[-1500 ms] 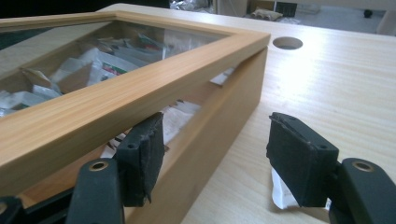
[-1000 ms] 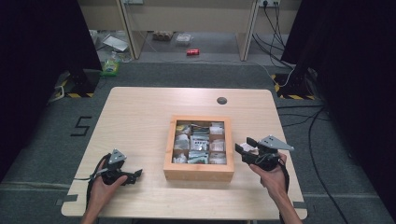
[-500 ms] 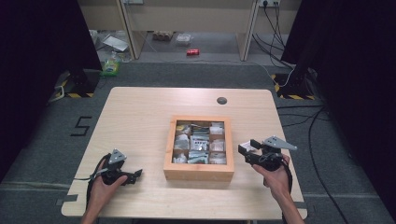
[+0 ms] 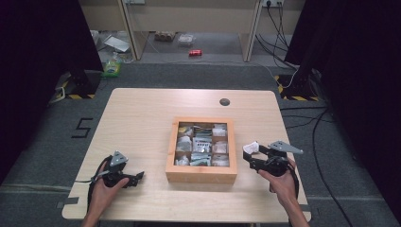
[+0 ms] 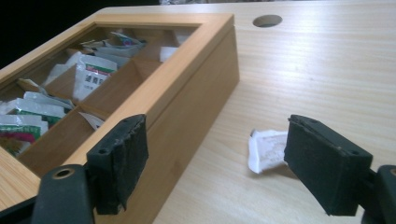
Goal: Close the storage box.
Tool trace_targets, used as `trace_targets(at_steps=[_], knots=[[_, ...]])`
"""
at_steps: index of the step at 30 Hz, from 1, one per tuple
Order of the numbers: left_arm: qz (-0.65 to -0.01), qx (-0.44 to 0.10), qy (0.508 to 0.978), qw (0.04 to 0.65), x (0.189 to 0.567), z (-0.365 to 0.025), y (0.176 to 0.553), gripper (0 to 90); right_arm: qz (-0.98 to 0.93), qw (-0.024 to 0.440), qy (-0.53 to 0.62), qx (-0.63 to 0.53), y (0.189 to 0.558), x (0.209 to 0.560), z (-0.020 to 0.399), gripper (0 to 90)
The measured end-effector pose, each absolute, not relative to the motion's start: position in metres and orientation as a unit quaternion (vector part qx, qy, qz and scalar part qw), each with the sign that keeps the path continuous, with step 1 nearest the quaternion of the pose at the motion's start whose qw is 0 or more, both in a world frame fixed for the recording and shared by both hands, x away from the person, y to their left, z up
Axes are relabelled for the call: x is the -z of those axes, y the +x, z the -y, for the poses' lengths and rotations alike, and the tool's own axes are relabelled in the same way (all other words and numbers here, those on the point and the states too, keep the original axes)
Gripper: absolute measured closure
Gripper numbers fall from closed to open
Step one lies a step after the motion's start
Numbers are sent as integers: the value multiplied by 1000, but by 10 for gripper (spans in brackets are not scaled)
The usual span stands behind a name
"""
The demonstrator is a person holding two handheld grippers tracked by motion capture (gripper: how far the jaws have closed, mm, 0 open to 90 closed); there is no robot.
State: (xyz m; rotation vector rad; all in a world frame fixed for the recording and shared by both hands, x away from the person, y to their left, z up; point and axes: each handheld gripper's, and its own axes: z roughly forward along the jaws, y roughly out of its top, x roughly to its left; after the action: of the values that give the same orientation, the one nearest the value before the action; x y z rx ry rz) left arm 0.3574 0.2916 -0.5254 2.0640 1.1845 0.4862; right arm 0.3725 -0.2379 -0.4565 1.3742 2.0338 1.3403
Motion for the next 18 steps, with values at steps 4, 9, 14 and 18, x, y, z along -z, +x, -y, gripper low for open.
trace_targets(at_steps=[4,9,14,18], knots=[[-457,-188,796,349,525,-292,357,0,-718,174,491,-461,365,459,243,213],[-457,-188,796,349,525,-292,357,0,-722,177,497,-448,357,466,249,209],[-457,-188,796,349,525,-292,357,0,-722,171,506,-440,350,473,251,209],[-457,-188,796,349,525,-292,357,0,-732,167,502,-429,343,480,251,201]])
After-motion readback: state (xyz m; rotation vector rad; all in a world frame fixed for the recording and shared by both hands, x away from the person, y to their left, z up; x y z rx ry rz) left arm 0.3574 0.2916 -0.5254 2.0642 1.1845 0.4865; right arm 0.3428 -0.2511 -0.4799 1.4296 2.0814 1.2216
